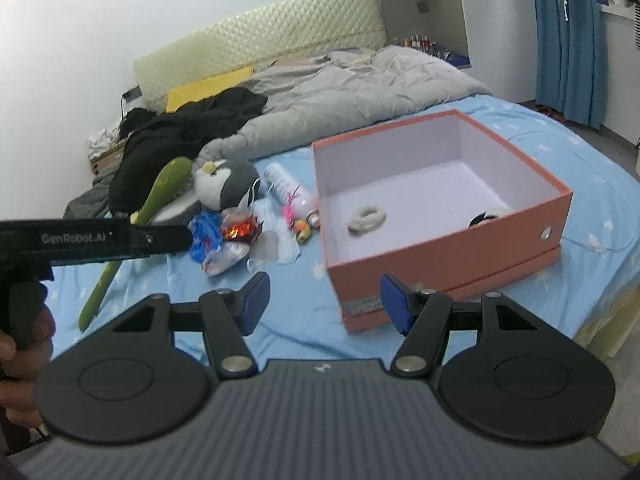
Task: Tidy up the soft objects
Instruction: 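Withdraw both tools from the box toward the snack wrappers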
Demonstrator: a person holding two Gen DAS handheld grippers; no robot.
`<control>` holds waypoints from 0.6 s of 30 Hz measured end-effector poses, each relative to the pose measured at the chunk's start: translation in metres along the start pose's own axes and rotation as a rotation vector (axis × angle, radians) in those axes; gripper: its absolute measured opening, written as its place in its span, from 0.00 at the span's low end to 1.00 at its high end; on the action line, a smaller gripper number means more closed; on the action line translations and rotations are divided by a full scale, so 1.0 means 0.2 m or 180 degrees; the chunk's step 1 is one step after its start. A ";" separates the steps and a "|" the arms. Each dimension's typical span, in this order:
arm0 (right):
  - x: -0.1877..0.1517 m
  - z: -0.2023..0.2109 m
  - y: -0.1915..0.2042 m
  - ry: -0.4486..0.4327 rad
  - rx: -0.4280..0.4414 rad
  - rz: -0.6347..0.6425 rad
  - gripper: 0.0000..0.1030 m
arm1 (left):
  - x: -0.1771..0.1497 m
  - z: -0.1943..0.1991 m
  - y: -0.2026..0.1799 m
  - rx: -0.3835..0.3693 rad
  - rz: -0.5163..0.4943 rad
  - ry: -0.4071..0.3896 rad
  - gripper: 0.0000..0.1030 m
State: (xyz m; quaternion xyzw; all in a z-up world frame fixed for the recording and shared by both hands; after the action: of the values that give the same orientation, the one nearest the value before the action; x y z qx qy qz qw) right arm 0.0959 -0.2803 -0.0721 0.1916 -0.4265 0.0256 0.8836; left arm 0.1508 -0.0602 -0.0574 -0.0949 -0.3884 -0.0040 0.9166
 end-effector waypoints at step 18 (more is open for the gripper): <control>-0.08 -0.11 0.17 0.0182 0.0178 0.0176 0.62 | -0.12 0.03 0.25 0.0311 0.0263 0.0087 0.75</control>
State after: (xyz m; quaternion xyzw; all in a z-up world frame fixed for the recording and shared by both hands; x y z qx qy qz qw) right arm 0.0947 -0.2396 -0.0853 0.2036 -0.4053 0.0673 0.8887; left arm 0.1340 -0.0114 -0.0782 -0.0660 -0.3713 0.0515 0.9247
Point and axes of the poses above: each gripper's, at about its wrist camera, not at the fingertips, and z roughly against the way its jaws point, y to its left, x to its top, the point moved 3 cm from there along -z, roughly the way its jaws point, and after that the axes turned 8 degrees about x, right-handed, at the moved point
